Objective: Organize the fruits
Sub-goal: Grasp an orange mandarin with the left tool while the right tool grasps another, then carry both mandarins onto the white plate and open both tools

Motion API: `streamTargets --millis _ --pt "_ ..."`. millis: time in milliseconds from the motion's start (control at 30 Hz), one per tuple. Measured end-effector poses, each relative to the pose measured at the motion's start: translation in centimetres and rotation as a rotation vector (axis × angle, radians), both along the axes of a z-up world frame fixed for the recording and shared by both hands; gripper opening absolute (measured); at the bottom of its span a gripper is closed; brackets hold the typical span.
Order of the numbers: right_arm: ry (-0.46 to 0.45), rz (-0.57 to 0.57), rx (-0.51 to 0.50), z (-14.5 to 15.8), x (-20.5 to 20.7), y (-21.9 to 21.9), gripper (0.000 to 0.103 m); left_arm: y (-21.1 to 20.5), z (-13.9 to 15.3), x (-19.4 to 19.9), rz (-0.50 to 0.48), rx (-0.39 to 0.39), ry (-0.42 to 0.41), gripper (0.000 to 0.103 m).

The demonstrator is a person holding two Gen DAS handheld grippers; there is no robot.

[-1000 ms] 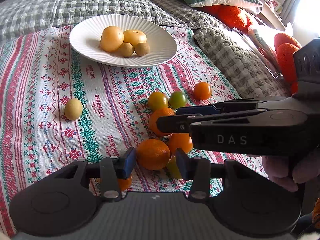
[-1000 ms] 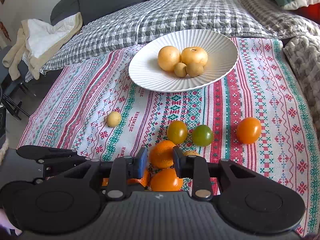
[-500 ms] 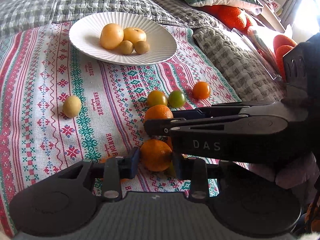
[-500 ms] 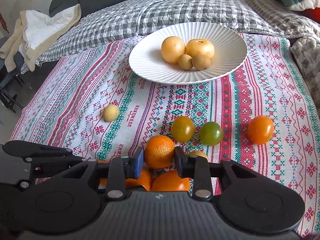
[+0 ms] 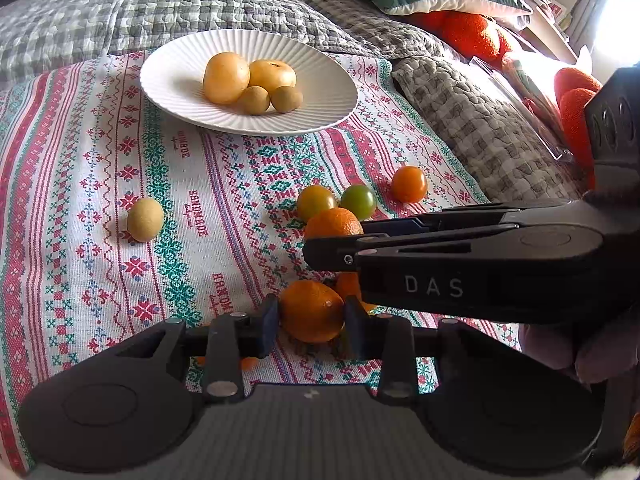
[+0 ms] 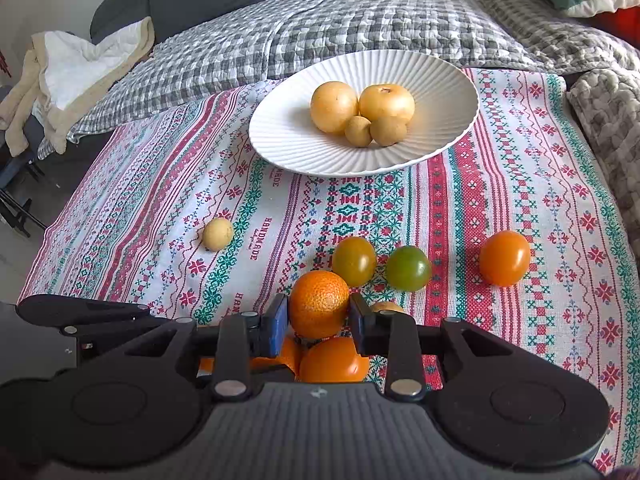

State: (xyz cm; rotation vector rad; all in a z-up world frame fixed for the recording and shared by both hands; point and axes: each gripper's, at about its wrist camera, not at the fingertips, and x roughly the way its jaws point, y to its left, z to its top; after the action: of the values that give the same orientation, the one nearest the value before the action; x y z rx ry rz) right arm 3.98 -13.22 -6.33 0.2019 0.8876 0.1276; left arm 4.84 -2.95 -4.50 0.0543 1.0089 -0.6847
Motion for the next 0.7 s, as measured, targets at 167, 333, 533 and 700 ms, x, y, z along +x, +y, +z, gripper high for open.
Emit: streamTargets --millis 167,333,533,700 --pt "-0.004 -0.023 0.006 0.2 -0.2 -0.4 0.029 -0.1 0.2 -0.1 -0.013 0.012 -0.01 0.027" --pt "-0.021 -0.026 -0.001 0.8 -0.8 -0.7 0.029 0.2 0.4 -0.1 0.004 0.01 -0.012 0.027" --pt "-0.061 -0.058 0.044 2.1 -1.4 -1.6 0.029 1.0 1.4 0.0 0.051 -0.015 -0.035 0.027" --pt "-0.113 -0.092 0.089 3.4 -1.6 -2.2 0.029 1.7 2.5 0.5 0.106 -0.035 -0.073 0.027"
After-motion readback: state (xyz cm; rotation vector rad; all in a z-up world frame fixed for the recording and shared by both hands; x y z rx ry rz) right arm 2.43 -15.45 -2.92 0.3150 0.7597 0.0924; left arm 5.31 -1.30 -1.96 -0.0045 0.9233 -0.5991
